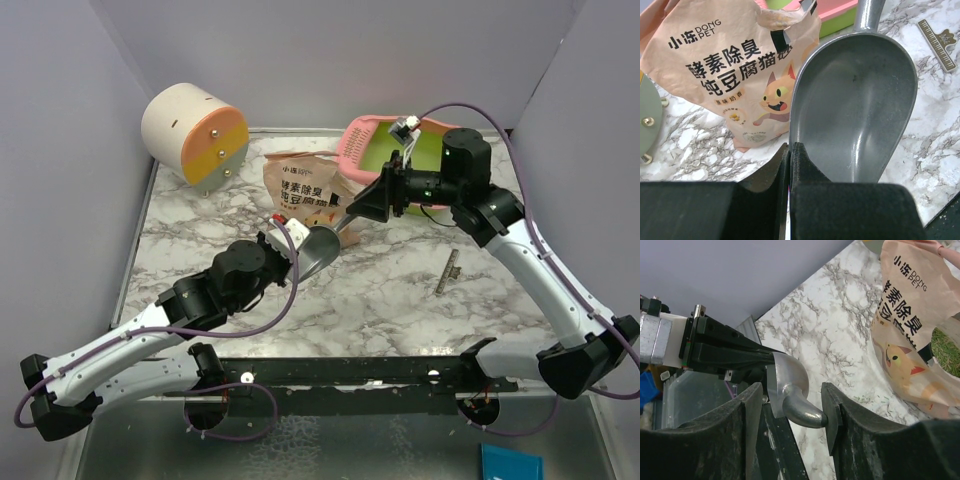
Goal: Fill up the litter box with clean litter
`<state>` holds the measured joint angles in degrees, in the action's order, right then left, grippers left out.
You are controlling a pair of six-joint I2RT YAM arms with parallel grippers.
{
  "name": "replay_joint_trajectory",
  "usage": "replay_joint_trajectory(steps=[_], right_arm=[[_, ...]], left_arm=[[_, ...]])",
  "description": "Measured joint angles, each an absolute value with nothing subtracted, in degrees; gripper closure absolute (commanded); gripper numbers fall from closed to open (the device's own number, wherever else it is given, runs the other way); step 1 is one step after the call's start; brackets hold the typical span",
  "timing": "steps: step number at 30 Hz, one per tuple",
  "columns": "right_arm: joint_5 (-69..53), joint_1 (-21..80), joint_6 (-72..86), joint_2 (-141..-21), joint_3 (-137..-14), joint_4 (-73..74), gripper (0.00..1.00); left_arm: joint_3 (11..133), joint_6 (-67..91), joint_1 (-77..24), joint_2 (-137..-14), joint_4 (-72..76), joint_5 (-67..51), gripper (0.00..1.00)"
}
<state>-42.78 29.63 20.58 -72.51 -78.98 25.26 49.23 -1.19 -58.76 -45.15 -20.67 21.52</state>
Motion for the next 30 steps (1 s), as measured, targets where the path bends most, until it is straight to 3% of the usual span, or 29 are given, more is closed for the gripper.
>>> replay_joint_trajectory(steps=[22,30], right_arm=[[-49.1,29.56,16.8,-74.63,-76.16,25.39,0.61],[-50.7,29.56,15.46,-74.63,-75.77,26.06,0.83]], left_arm=[[49.23,-1.78,-58.78,-46.68,-20.62,21.19,1.0],[49.23,-2.04,-58.85,-47.44,-20.05,20.84,1.0]])
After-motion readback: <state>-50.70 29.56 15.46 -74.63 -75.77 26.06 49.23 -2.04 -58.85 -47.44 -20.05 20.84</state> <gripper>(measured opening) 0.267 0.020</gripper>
